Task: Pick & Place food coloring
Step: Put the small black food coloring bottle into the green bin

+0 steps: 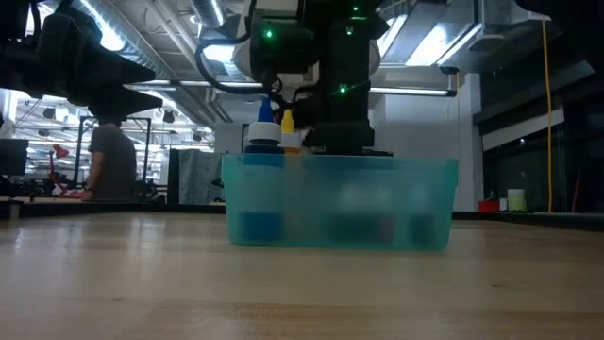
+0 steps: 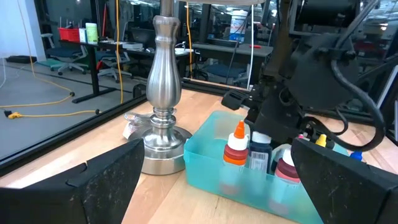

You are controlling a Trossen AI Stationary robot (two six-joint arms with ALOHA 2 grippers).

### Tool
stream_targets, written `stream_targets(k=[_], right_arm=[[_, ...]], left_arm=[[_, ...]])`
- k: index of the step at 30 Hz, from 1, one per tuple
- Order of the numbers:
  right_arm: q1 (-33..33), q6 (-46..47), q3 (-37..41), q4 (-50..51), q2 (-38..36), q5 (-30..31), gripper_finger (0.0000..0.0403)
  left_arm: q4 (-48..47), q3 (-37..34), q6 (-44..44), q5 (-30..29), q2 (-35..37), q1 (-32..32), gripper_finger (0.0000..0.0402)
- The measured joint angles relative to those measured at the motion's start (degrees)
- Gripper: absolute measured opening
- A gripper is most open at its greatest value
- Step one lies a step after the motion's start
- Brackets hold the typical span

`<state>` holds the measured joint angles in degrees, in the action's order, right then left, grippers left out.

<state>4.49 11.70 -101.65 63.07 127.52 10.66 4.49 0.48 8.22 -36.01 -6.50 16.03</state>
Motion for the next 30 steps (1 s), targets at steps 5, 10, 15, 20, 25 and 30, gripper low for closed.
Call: stream_targets(k=[5, 10, 15, 20, 25, 30], right_arm=[[0.0, 0.01, 0.0, -0.33, -0.09, 0.16, 0.0082], [0.02, 0.0, 0.0, -0.35, -0.09, 0.24, 0.0082], [0.02, -0.26, 0.0, -0.33, -0.09, 0.24, 0.0082], [0.02, -0.42, 0.0, -0.31, -0.41, 0.24, 0.0082], [0.02, -0.22, -0.26, -0.48, -1.62, 0.26, 0.0082], [0.34, -0.04, -0.28, 1.74, -1.62, 0.39, 0.0082]], left_arm=[[0.0, -0.01, 0.0, 0.0, 0.0, -0.02, 0.04], [0.0, -0.01, -0.01, 0.0, -0.01, 0.0, 0.04], [0.0, 0.0, -0.01, 0.0, -0.02, -0.01, 0.04], [0.0, -0.01, 0.0, 0.0, -0.01, -0.01, 0.04], [-0.01, 0.0, -0.01, 0.0, -0.02, -0.01, 0.04], [0.0, 0.01, 0.01, 0.0, -0.02, 0.0, 0.04]])
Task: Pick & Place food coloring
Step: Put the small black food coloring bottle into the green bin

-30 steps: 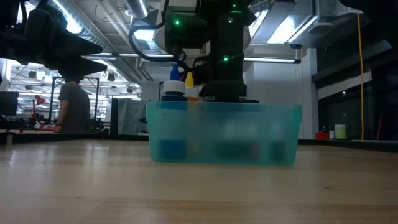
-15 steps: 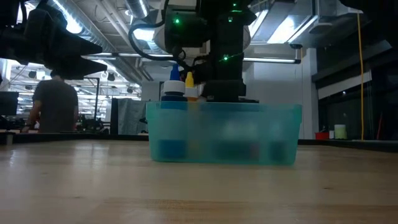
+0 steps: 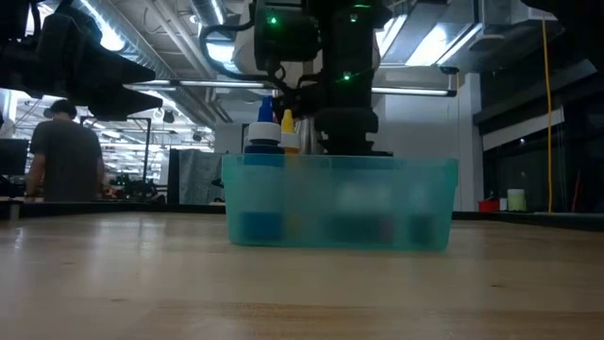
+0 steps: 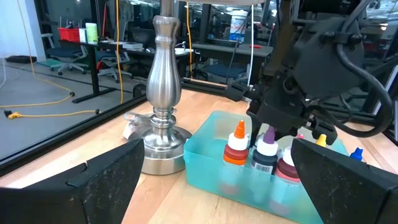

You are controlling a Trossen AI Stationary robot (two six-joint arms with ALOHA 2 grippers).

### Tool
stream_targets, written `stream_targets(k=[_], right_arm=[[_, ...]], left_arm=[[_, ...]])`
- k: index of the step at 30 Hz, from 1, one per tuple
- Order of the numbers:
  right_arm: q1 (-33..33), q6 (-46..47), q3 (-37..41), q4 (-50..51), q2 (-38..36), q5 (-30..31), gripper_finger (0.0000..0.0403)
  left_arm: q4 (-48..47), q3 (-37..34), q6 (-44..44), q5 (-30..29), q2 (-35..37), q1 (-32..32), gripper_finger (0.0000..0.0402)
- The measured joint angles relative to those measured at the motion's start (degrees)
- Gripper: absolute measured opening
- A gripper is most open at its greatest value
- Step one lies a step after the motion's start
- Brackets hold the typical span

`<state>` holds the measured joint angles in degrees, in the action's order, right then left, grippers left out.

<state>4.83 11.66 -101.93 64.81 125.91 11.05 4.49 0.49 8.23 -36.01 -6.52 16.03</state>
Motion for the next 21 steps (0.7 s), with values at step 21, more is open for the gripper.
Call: stream_targets(k=[21], right_arm=[[0.28, 0.44, 0.07, -0.82, -1.99, 3.94, 0.0082]], left_arm=[[0.0, 0.0, -0.02, 0.0, 0.0, 0.0, 0.04]])
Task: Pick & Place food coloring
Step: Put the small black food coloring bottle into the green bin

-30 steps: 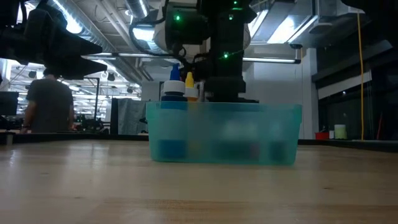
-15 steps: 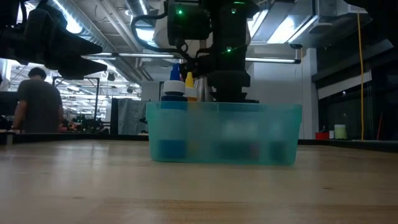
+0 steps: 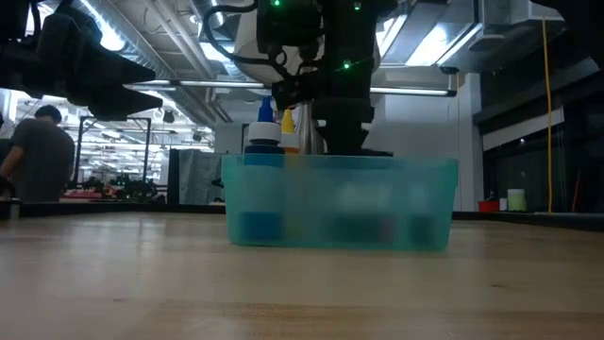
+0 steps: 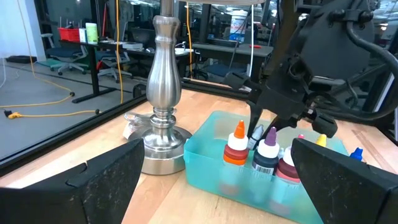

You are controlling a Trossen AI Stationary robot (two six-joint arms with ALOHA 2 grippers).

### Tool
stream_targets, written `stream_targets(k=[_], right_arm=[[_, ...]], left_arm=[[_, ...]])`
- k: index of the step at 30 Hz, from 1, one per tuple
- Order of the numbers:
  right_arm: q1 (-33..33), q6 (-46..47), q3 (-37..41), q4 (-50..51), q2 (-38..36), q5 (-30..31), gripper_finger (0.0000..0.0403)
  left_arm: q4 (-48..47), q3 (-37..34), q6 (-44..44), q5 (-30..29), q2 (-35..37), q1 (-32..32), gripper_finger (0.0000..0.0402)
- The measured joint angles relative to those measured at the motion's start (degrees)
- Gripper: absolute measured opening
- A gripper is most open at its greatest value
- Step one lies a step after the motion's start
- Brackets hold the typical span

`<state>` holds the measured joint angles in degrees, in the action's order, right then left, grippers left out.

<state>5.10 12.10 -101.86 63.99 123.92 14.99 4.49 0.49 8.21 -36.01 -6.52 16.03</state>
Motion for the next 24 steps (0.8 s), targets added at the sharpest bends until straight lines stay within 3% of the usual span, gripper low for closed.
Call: stream_targets(k=[24], right_arm=[[4.96, 3.64, 14.32, -5.9, -10.53, -2.15, 0.0082]], left_arm=[[-0.04, 0.0, 0.0, -0.07, 0.0, -0.02, 0.04]])
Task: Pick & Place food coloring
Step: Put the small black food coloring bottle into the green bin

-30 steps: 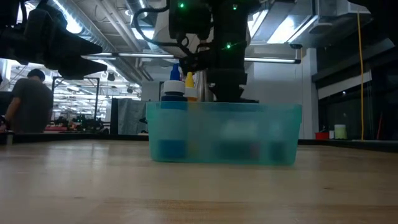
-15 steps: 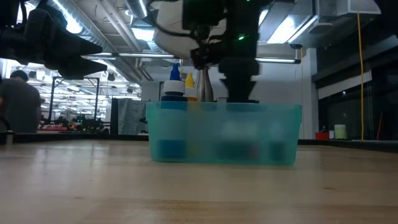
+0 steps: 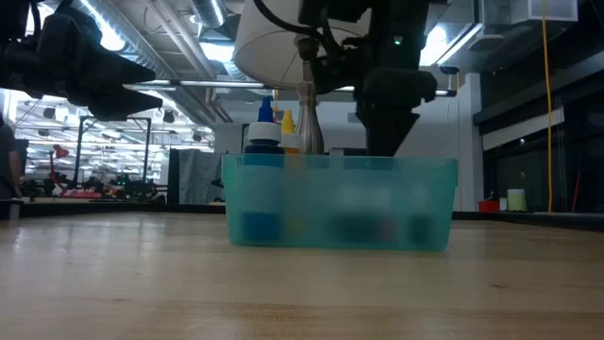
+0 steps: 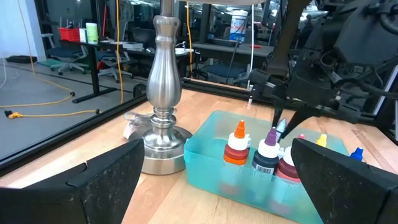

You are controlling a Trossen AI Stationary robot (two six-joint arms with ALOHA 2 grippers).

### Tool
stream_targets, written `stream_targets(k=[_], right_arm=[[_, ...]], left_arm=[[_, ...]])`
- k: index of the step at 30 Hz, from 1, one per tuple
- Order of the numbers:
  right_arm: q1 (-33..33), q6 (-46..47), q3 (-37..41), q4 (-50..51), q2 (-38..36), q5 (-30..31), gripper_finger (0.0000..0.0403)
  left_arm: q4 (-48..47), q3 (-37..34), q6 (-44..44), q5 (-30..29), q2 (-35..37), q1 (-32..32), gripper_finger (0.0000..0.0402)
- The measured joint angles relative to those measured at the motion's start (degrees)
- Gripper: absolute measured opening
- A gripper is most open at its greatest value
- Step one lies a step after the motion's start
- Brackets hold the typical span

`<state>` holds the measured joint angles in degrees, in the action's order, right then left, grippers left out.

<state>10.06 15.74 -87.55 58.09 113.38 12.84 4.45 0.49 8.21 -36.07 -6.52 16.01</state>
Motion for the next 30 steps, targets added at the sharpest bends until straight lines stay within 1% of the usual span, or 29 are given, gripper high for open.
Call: stream_targets(k=[11, 22, 30], right_arm=[[0.11, 0.54, 0.18, -0.73, 0.0, -0.44, 0.0082], [0.09, 0.42, 6.77, -5.52, 0.09, -1.01, 0.0082], [-0.02, 0.45, 8.04, -7.67, 0.09, -2.38, 0.0084]], left_arm=[[0.0, -0.02, 0.0, 0.02, 0.0, 0.0, 0.04], [0.01, -0.01, 0.01, 0.04, 0.02, 0.02, 0.04], [0.02, -0.02, 0.0, 0.04, 0.0, 0.0, 0.04]])
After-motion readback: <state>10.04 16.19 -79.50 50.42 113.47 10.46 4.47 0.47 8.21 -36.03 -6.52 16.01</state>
